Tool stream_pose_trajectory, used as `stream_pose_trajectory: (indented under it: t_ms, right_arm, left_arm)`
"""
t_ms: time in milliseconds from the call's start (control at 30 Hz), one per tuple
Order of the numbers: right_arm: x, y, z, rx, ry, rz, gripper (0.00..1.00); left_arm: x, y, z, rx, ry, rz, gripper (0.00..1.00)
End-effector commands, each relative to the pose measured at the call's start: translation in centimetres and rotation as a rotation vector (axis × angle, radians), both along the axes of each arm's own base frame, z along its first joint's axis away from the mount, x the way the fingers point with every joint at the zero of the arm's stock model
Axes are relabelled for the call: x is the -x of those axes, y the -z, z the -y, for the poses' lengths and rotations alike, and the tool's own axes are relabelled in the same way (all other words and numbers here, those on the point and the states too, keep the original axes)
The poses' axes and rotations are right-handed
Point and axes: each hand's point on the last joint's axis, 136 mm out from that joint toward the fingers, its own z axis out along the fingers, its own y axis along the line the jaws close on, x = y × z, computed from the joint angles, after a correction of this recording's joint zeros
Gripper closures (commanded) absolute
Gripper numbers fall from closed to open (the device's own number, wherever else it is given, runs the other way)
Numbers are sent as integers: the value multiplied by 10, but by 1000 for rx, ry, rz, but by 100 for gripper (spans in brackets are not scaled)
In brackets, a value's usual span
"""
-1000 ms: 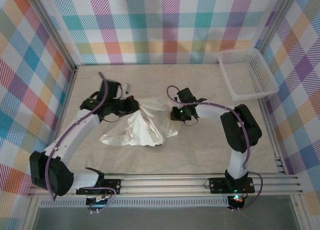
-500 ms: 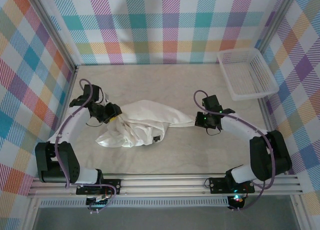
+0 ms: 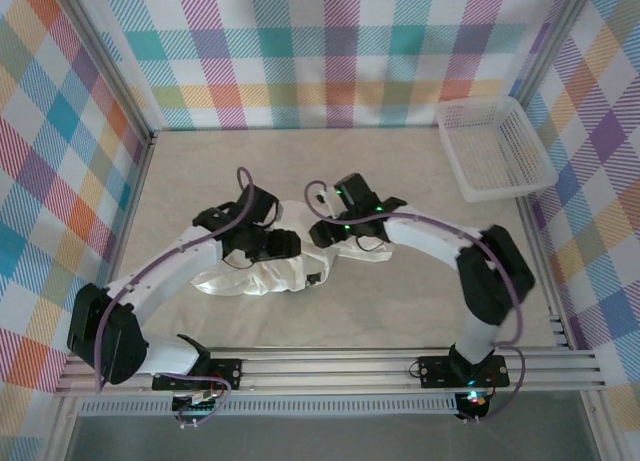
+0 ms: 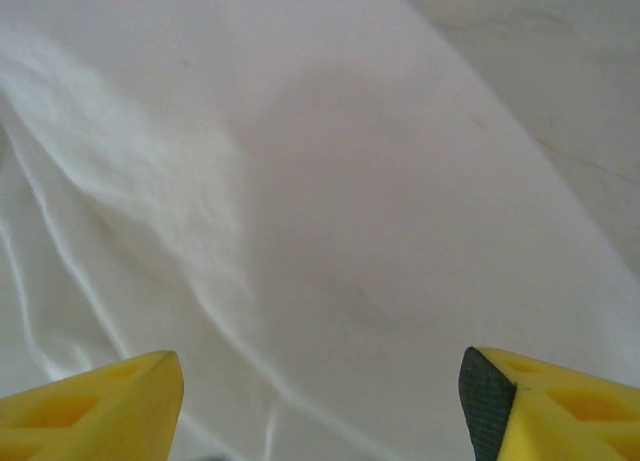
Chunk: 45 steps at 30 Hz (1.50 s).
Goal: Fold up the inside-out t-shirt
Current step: Turn the T-shirt inside out at the center of the table.
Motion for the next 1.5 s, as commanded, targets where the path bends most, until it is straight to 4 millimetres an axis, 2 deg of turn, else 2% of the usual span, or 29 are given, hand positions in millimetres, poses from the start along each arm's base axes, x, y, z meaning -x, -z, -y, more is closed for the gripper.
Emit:
stream_pose_trajectory:
  t_ms: [0,67,100,133,167,200,233,267,300,400,433,533,633,667,767,833,967,1000,1033,1100,1167,1233,1300,1367,1400,1433,1467]
  right_arm:
    - [1,20,-31,-25,-129,-71,33]
    - [-4,20,-34,-25,-89,-107,56]
    - [-9,16,-31,-20,-47,-95,74]
    - [-15,8,-25,-26,3,-72,89]
    - [-20,-2,-17,-45,49,-51,98]
    - [-26,-17,-7,-84,104,-31,100]
    - [-32,-32,6,-133,164,-18,100]
    - [-37,-44,19,-178,215,-12,100]
    - [-42,-58,37,-233,278,-7,100]
    - [-53,-79,86,-333,429,-13,100]
    - [-55,-78,103,-335,474,-22,100]
    - [-50,-73,127,-302,525,-30,100]
    - [-38,-70,124,-310,483,-61,100]
    - [-36,-69,122,-319,479,-76,100]
    - [-32,-66,118,-337,469,-105,100]
    - [-28,-62,113,-326,439,-132,97]
    - [-17,-53,105,-273,385,-171,90]
    - [-15,-53,106,-267,385,-177,87]
    - [-13,-53,106,-265,391,-178,80]
    - [-9,-55,106,-263,399,-180,56]
    - [-2,-55,105,-242,401,-170,47]
    - [8,-53,104,-219,398,-170,44]
    - [20,-49,103,-204,403,-181,43]
    - [30,-45,104,-193,420,-194,42]
    - [36,-42,104,-188,429,-206,42]
    - [40,-38,104,-184,438,-216,41]
    - [45,-35,105,-180,452,-225,41]
  left_arm:
    - [11,43,-14,-90,-66,-103,30]
    - [12,56,-21,-140,-80,-121,28]
    - [12,59,-25,-158,-87,-118,29]
    - [11,60,-27,-165,-91,-112,38]
    - [11,61,-29,-172,-95,-112,51]
    - [13,62,-31,-181,-96,-111,69]
    - [16,65,-34,-191,-99,-115,85]
    - [19,67,-37,-201,-100,-121,96]
    - [24,71,-42,-218,-108,-128,100]
    - [40,81,-55,-231,-150,-148,100]
    - [45,84,-58,-221,-170,-152,100]
    - [60,90,-63,-183,-218,-157,100]
    - [66,88,-69,-172,-243,-139,99]
    - [65,84,-71,-173,-247,-124,94]
    - [53,60,-66,-135,-213,-33,60]
    - [37,31,-49,-58,-148,64,47]
    - [12,-21,-10,18,11,204,40]
    - [7,-29,4,20,68,223,38]
    - [3,-34,18,17,126,229,35]
    - [-4,-30,39,-33,205,213,27]
    - [-10,-17,57,-75,269,185,21]
    - [-14,-5,74,-83,320,165,16]
    - [-23,10,79,-124,331,144,15]
    - [-35,20,71,-216,317,151,17]
    - [-41,22,66,-257,305,160,23]
    - [-45,22,63,-274,295,165,36]
    - [-49,19,62,-273,280,169,59]
